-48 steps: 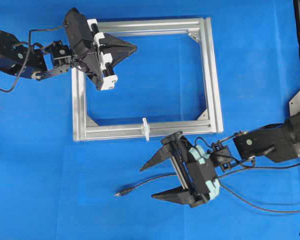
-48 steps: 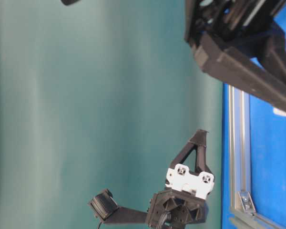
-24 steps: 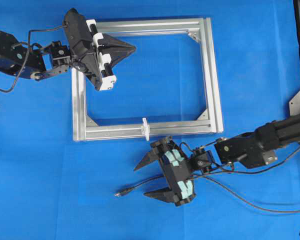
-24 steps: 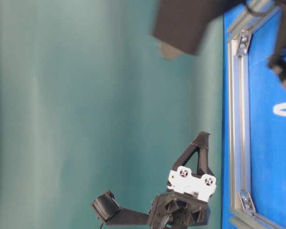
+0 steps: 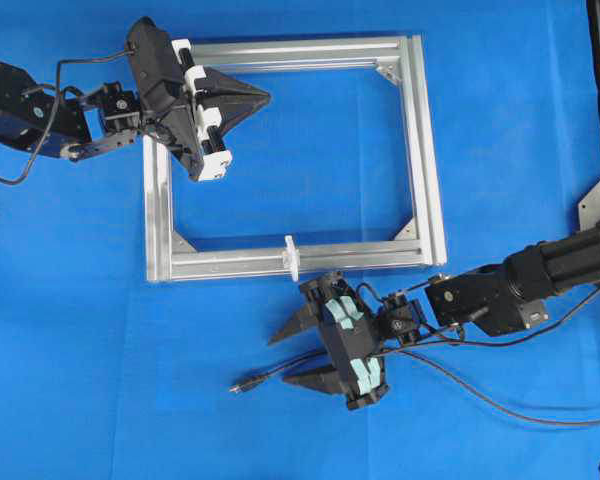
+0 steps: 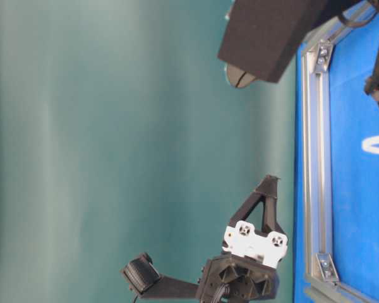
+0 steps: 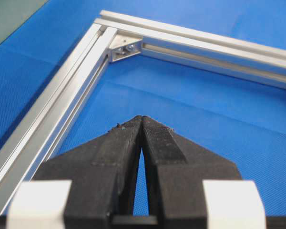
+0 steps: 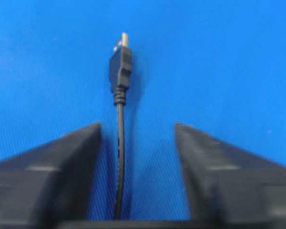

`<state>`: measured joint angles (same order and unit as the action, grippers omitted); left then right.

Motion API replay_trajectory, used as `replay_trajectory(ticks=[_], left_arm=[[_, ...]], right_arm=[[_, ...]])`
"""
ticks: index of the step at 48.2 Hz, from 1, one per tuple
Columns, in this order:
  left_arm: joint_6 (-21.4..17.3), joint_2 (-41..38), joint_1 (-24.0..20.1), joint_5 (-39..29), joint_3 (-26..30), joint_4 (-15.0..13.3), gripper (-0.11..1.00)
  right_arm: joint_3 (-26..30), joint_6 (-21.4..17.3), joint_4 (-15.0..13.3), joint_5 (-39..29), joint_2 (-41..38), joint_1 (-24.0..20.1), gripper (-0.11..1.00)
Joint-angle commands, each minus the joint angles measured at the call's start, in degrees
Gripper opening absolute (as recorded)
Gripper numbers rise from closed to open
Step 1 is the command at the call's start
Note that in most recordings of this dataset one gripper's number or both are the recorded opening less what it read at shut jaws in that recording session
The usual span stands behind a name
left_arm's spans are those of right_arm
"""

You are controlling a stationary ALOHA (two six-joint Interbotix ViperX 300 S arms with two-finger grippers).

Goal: Insert the wire through the string loop located in the center.
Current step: 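Close the right gripper on the cable just behind the USB plug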

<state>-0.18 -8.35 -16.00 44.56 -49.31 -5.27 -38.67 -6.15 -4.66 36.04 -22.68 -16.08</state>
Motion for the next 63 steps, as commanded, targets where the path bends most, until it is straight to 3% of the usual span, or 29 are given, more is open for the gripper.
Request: replay_trajectory(ticks=[1, 6, 10, 33, 54, 63], left_arm=[[0.1, 1.8, -0.1, 0.2, 0.4, 0.2, 0.00], [0.1, 1.8, -0.1, -0.1, 0.4, 0.2, 0.00], [0.1, 1.8, -0.2, -0.4, 0.4, 0.2, 0.00], [0.1, 1.8, -0.3, -0.8, 0.4, 0.2, 0.00], [0.4, 1.8, -0.3, -0.8, 0.4, 0.2, 0.00], [0.4, 1.8, -0.3, -0.8, 0.4, 0.2, 0.00]], right_arm=[[0.7, 0.0, -0.1, 0.6, 1.0, 0.2, 0.33], [0.7, 0.0, -0.3, 0.5, 1.0, 0.3, 0.08], [0.8, 0.0, -0.4, 0.4, 1.0, 0.3, -0.02], [0.6, 0.0, -0.5, -0.4, 2.8, 0.3, -0.02], [0.4, 0.6, -1.3, -11.8, 14.0, 0.2, -0.02], [0.2, 0.6, -1.4, -13.4, 15.3, 0.2, -0.02]])
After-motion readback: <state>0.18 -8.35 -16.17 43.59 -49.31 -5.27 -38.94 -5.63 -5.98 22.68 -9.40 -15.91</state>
